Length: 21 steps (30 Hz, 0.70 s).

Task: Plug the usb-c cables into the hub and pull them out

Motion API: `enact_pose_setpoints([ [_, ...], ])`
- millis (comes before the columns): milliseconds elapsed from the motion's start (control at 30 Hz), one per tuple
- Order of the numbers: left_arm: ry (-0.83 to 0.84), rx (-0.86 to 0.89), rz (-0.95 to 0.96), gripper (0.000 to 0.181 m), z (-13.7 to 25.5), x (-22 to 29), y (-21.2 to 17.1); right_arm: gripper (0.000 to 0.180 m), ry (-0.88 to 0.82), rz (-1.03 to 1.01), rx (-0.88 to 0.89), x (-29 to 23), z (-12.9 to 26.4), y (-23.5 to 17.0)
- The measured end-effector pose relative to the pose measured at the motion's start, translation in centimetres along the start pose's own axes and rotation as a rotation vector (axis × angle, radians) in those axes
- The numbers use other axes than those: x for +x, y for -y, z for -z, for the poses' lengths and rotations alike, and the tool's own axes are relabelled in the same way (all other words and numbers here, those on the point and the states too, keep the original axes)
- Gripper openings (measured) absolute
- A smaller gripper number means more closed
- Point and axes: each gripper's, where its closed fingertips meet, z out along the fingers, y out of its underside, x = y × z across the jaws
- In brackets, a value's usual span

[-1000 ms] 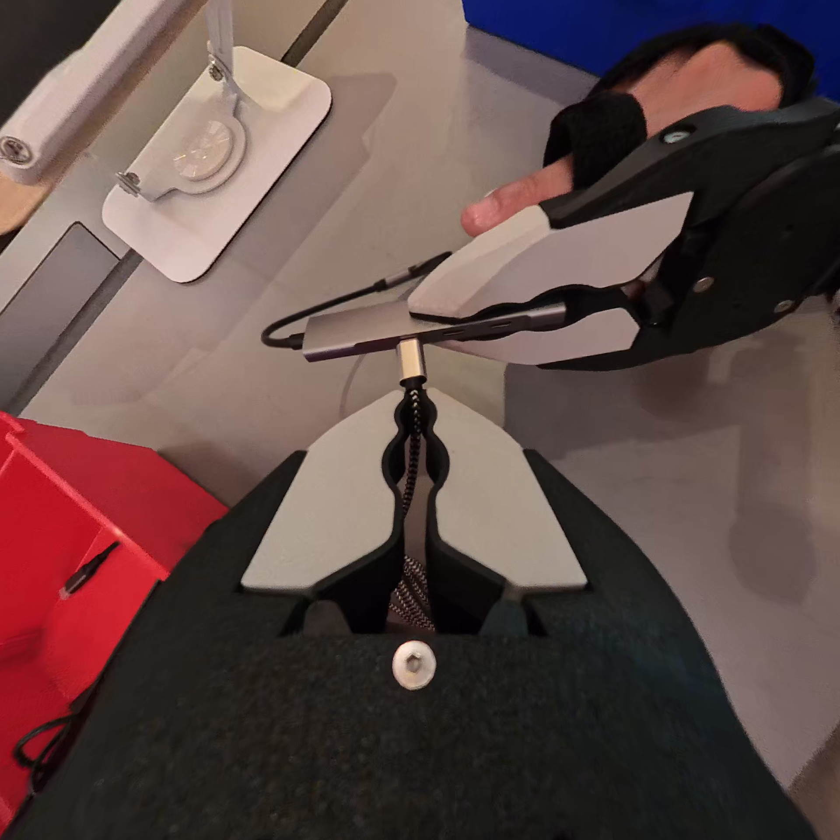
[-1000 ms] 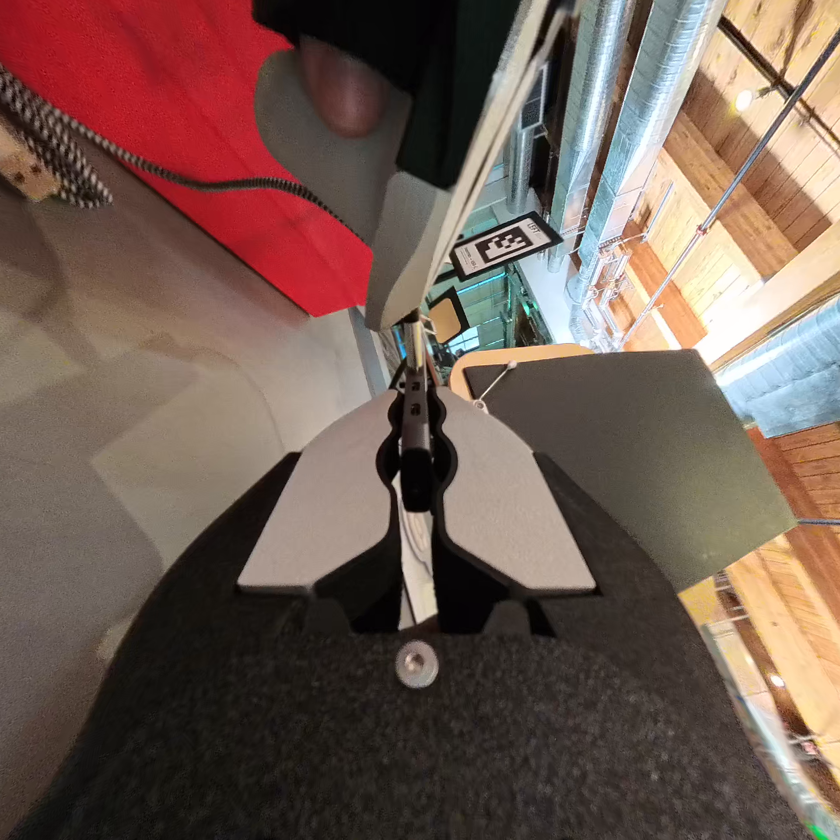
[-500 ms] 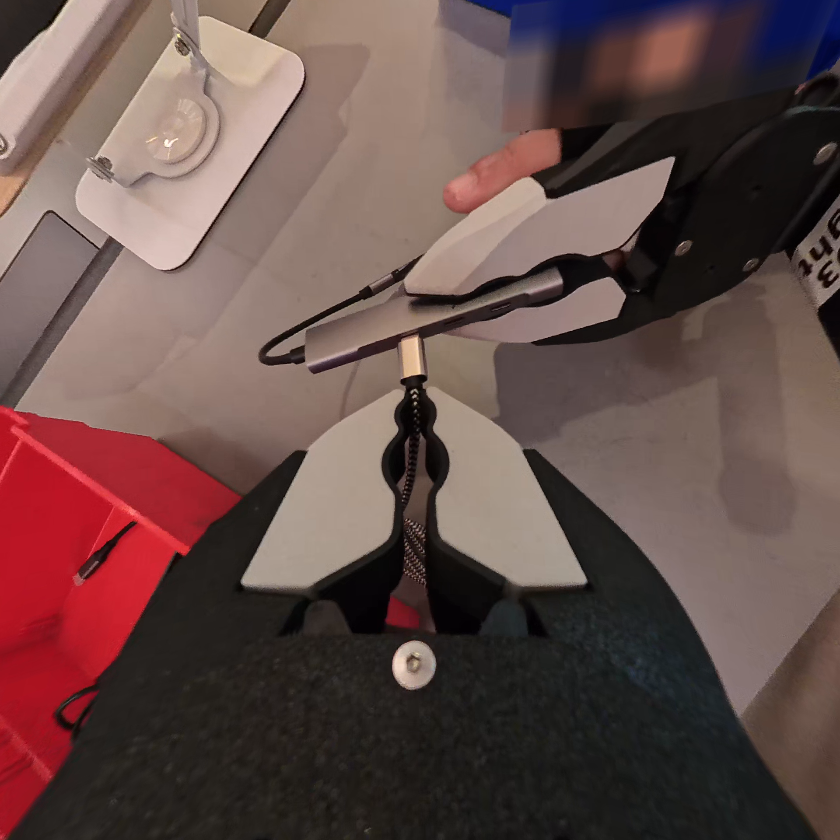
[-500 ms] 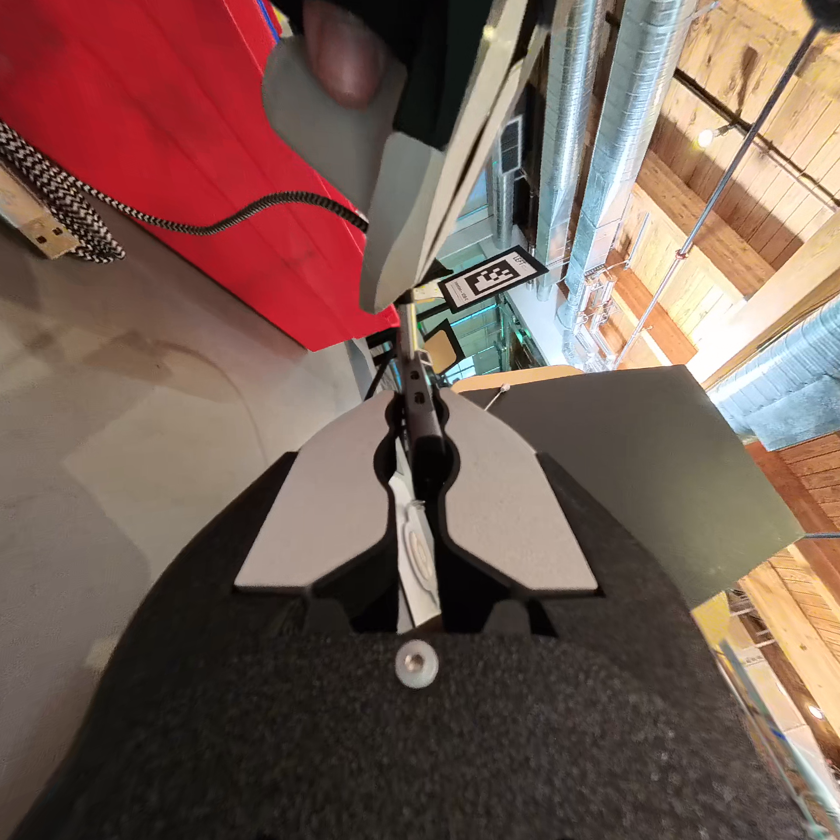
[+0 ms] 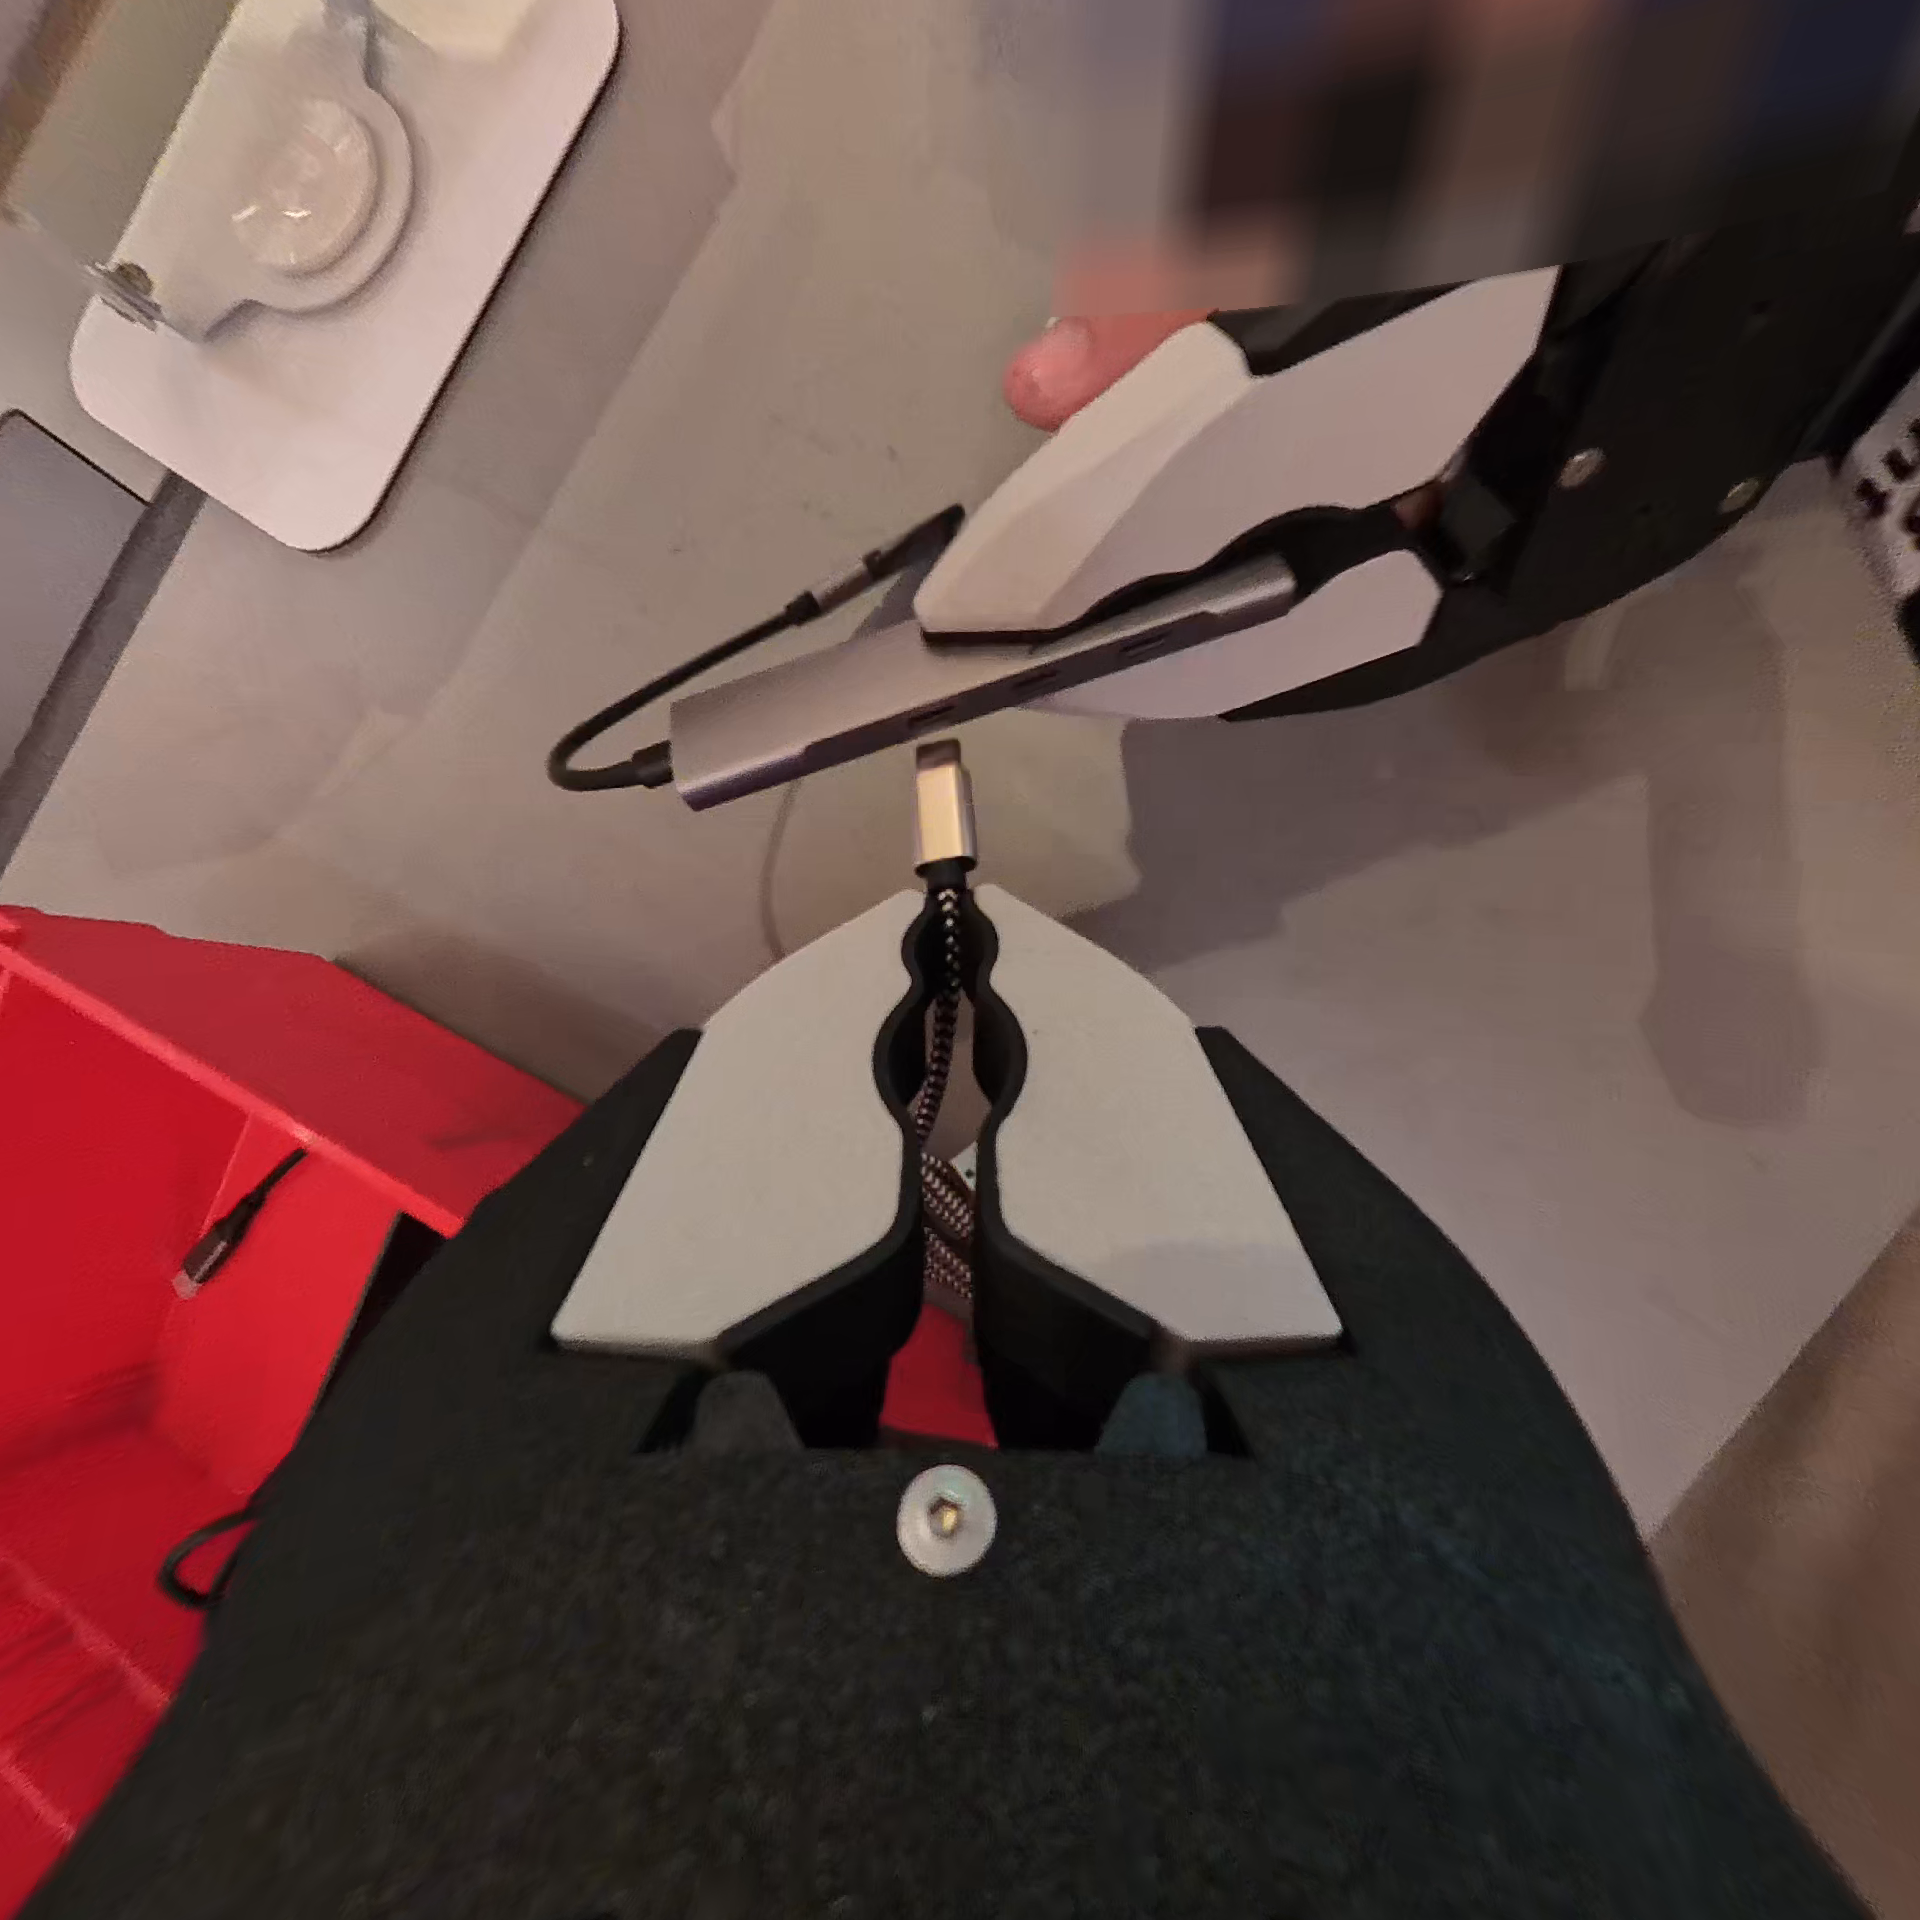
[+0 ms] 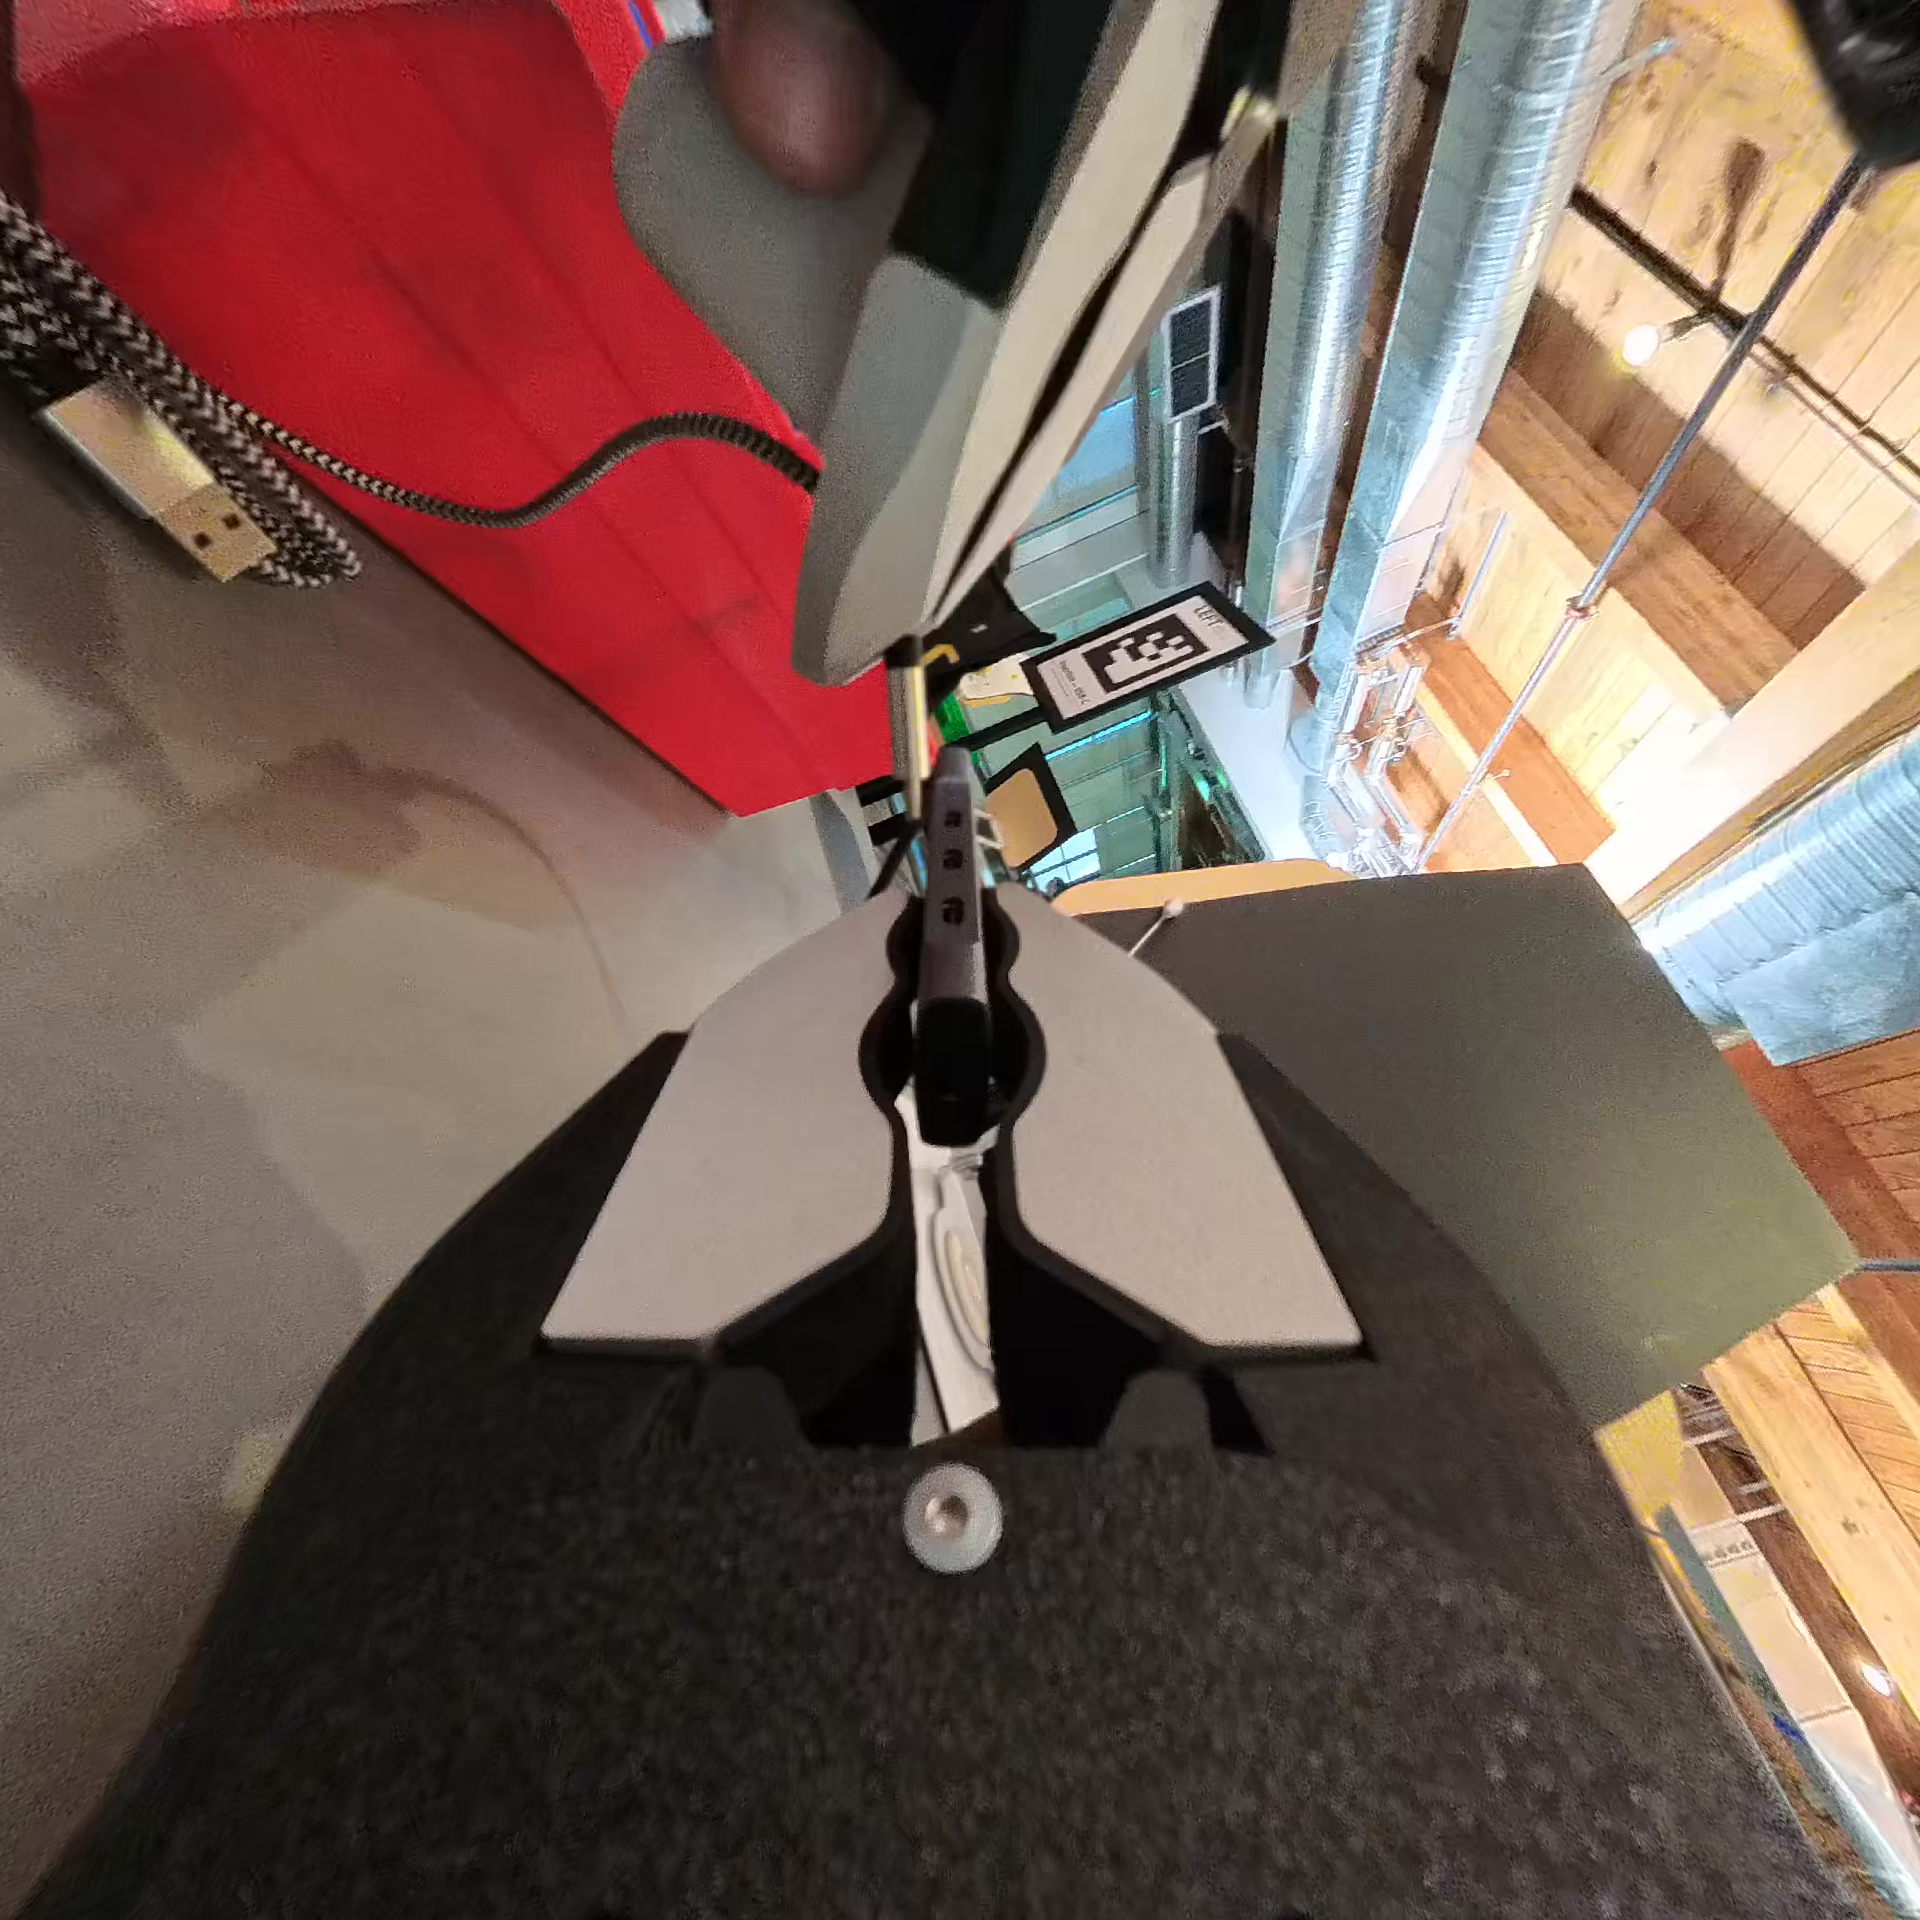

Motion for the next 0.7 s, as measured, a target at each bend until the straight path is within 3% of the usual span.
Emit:
enact_pose_setpoints([
  [700,0.013,-0.014,0.017,0.002,-0.05,-0.05,0.03,0.009,0.006,0.074,-0.030,-0.53,-0.12,-0.13],
])
